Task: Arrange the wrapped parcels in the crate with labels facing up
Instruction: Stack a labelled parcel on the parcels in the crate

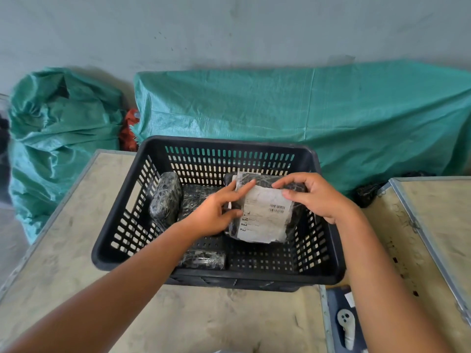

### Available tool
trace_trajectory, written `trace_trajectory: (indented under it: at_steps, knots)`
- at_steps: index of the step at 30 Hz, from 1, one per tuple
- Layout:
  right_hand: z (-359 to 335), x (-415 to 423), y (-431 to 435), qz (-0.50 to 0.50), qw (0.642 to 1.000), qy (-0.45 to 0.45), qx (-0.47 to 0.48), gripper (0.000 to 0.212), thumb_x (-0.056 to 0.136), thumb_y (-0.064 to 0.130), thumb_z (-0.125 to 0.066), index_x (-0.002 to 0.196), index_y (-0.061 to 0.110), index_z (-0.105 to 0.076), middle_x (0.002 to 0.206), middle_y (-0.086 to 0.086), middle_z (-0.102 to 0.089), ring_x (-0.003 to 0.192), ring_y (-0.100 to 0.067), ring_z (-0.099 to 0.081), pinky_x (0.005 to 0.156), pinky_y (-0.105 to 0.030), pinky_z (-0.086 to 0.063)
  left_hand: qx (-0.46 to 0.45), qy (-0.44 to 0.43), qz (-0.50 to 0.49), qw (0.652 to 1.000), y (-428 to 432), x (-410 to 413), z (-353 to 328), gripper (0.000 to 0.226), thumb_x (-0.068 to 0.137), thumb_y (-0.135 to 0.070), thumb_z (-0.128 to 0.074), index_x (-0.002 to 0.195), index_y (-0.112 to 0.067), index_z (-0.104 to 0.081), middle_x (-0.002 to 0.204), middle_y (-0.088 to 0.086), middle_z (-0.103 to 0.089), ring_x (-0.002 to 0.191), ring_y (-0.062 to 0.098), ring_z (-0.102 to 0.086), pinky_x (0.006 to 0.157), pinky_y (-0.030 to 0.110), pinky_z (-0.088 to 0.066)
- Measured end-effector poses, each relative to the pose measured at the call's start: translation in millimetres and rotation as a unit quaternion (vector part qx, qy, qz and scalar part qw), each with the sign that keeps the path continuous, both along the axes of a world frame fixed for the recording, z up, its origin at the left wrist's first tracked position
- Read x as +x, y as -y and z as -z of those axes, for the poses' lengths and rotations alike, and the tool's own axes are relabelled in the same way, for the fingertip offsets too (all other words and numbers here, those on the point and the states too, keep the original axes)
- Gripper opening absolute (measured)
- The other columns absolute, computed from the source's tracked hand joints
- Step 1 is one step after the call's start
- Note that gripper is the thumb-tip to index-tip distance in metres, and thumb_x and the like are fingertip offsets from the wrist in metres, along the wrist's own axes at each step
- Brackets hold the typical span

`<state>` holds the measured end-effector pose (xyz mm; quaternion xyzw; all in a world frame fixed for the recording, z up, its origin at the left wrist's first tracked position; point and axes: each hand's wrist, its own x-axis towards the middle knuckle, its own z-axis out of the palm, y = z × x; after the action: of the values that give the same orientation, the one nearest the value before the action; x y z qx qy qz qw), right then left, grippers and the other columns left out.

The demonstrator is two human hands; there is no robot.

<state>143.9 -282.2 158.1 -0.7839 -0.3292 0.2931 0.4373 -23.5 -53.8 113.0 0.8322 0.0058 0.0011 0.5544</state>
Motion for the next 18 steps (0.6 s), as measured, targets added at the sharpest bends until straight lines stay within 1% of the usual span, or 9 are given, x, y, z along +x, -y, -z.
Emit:
trace_trajectory:
  at_steps: [2, 5, 7, 9, 10, 12, 15, 17, 18]
  knots:
    - [1.1, 7.5, -5.9, 0.006, 1.000, 0.021, 0.012, 0.028, 0.097, 0.022, -0.071, 0.103, 0.049, -0.078, 0.116, 0.032, -0.069, 0.113, 0.009, -0.060, 0.108, -0.049, -0.048, -0.018, -0.011, -0.026, 0.999, -4.2, 8.2, -3.9, 0.084, 0.096, 0.003, -0.063, 0.144, -0.062, -0.039, 0.156, 0.004, -0.045, 0.149, 0.030, -0.033, 0.114, 0.049, -0.041]
    - [5.4, 13.0, -13.9, 0.036, 0.997, 0.057, 0.042, 0.032, 0.091, 0.030, -0.077, 0.107, 0.058, -0.074, 0.125, 0.044, -0.055, 0.125, 0.018, -0.046, 0.112, -0.033, -0.037, -0.105, -0.058, -0.070, 0.990, -18.8, 25.0, -12.6, 0.064, 0.097, -0.001, -0.061, 0.128, -0.057, -0.062, 0.139, -0.015, -0.060, 0.134, 0.023, -0.054, 0.099, 0.038, -0.056]
    - [10.8, 12.1, -17.0, 0.074, 0.993, 0.066, 0.057, 0.043, 0.082, 0.035, -0.083, 0.111, 0.063, -0.069, 0.141, 0.032, -0.043, 0.139, 0.005, -0.036, 0.111, -0.025, -0.032, -0.144, -0.068, -0.105, 0.982, -31.6, 35.9, -13.1, 0.055, 0.097, -0.002, -0.061, 0.125, -0.049, -0.069, 0.135, -0.018, -0.064, 0.126, 0.024, -0.061, 0.097, 0.043, -0.056]
    - [19.8, 6.8, -19.1, 0.076, 0.995, 0.029, 0.050, 0.062, 0.074, 0.037, -0.088, 0.124, 0.063, -0.063, 0.155, 0.016, -0.038, 0.146, -0.007, -0.034, 0.118, -0.032, -0.033, -0.178, -0.066, -0.136, 0.972, -40.7, 45.1, -9.5, 0.055, 0.097, 0.000, -0.060, 0.126, -0.046, -0.069, 0.141, -0.008, -0.062, 0.118, 0.033, -0.064, 0.099, 0.057, -0.052]
    - [25.6, 3.2, -20.8, 0.062, 0.997, 0.010, 0.041, 0.075, 0.072, 0.035, -0.090, 0.132, 0.063, -0.056, 0.157, 0.015, -0.037, 0.146, -0.007, -0.034, 0.120, -0.034, -0.030, -0.202, -0.067, -0.151, 0.965, -43.0, 49.1, -7.6, 0.056, 0.097, 0.002, -0.060, 0.125, -0.046, -0.070, 0.143, -0.004, -0.061, 0.115, 0.033, -0.065, 0.098, 0.058, -0.053]
    - [37.2, -2.7, -27.0, 0.041, 0.999, -0.007, 0.020, 0.095, 0.071, 0.028, -0.093, 0.141, 0.067, -0.042, 0.152, 0.023, -0.036, 0.142, 0.000, -0.032, 0.118, -0.029, -0.024, -0.240, -0.063, -0.178, 0.952, -43.2, 55.8, -2.4, 0.059, 0.098, 0.004, -0.058, 0.116, -0.050, -0.073, 0.145, 0.002, -0.060, 0.111, 0.024, -0.070, 0.094, 0.050, -0.057]
    - [49.7, -3.5, -37.3, 0.047, 0.998, 0.028, -0.006, 0.101, 0.074, 0.022, -0.092, 0.137, 0.074, -0.032, 0.149, 0.019, -0.038, 0.137, -0.001, -0.034, 0.115, -0.028, -0.026, -0.191, -0.040, -0.214, 0.957, -38.4, 60.8, 12.8, 0.063, 0.100, 0.003, -0.057, 0.112, -0.057, -0.071, 0.146, -0.001, -0.059, 0.092, 0.018, -0.068, 0.093, 0.048, -0.058]
    - [55.6, -3.5, -39.9, 0.048, 0.998, 0.036, -0.028, 0.104, 0.076, 0.021, -0.091, 0.143, 0.070, -0.030, 0.153, 0.010, -0.038, 0.139, -0.007, -0.035, 0.118, -0.032, -0.027, -0.143, -0.029, -0.228, 0.963, -32.8, 60.0, 20.3, 0.062, 0.100, 0.000, -0.057, 0.118, -0.058, -0.066, 0.148, -0.003, -0.056, 0.069, 0.002, -0.064, 0.070, 0.025, -0.062]
    - [59.0, -3.6, -40.5, 0.047, 0.998, 0.032, -0.041, 0.105, 0.077, 0.020, -0.091, 0.149, 0.065, -0.028, 0.154, 0.005, -0.038, 0.141, -0.011, -0.035, 0.120, -0.036, -0.027, -0.120, -0.032, -0.226, 0.966, -29.8, 59.2, 24.4, 0.060, 0.100, -0.001, -0.057, 0.124, -0.056, -0.062, 0.151, -0.002, -0.053, 0.067, -0.001, -0.065, 0.064, 0.020, -0.059]
